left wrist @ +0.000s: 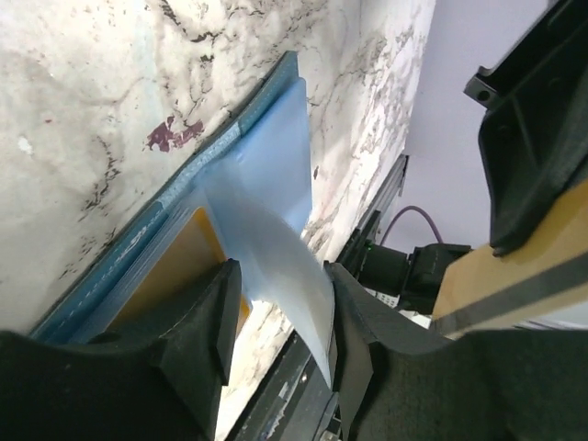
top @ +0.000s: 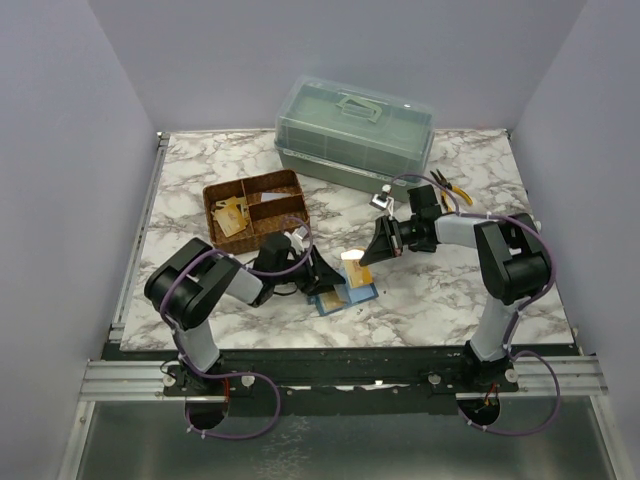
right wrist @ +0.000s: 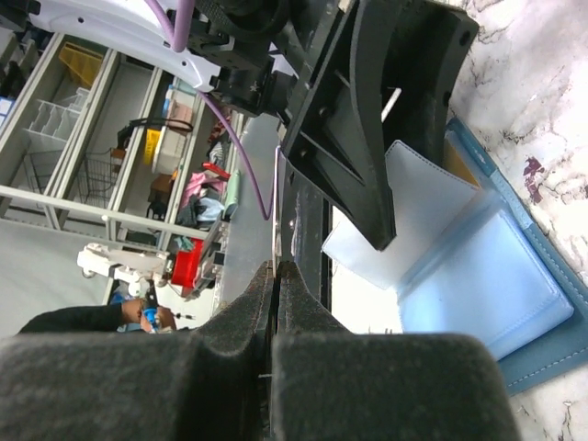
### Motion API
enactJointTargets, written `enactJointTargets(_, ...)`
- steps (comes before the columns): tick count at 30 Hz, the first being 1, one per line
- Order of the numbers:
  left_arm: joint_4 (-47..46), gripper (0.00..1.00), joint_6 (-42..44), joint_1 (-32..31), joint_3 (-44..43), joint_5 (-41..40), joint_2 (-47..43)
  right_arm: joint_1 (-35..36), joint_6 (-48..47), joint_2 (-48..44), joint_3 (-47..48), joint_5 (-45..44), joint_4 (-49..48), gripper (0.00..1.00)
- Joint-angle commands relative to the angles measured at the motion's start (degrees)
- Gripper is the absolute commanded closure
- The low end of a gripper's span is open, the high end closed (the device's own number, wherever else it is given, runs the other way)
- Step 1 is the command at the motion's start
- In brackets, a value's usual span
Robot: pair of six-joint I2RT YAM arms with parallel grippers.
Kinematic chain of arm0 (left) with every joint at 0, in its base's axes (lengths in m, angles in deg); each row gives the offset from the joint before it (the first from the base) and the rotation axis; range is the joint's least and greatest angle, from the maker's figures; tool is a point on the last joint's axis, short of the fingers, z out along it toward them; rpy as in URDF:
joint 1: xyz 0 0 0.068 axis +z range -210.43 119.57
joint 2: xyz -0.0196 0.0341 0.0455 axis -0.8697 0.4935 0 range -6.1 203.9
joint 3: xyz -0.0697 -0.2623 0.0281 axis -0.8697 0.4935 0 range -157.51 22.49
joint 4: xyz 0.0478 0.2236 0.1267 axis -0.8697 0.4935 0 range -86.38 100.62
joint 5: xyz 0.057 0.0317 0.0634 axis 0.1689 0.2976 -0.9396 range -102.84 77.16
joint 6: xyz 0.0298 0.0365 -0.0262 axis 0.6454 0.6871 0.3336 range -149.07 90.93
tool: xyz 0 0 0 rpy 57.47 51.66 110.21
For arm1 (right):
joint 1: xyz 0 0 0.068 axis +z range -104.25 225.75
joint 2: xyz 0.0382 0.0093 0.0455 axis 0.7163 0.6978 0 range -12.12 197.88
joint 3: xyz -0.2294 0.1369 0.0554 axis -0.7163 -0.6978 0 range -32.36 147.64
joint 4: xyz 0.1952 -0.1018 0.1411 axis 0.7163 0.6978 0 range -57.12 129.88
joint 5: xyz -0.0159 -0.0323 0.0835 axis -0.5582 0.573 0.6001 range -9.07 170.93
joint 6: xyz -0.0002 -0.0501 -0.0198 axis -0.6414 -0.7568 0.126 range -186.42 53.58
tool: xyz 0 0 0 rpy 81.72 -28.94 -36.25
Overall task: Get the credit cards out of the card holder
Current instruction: Remove the credit card from the card holder, then place the credit card in the storage box.
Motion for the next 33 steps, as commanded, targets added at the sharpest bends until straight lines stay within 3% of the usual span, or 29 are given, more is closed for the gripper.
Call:
enactJointTargets(1,0.77,0.53,-0.47,-2.26,-2.62,-4.75,2.38,0.24,-2.00,-2.10,1.56,-0.20,2.18,1.00)
enactJointTargets(20,-0.38,0.49,-5.55,-8.13,-9.33,-16.58,8.02,0.25,-2.00,-5.55,1.83,1.49,2.67,1.00)
enactJointTargets(33,-1.52,0.48,-4.29,-8.49,-2.47,-26.21,-5.07,0.28,1.70,-4.43,0.03,2.04,-1.51,1.00)
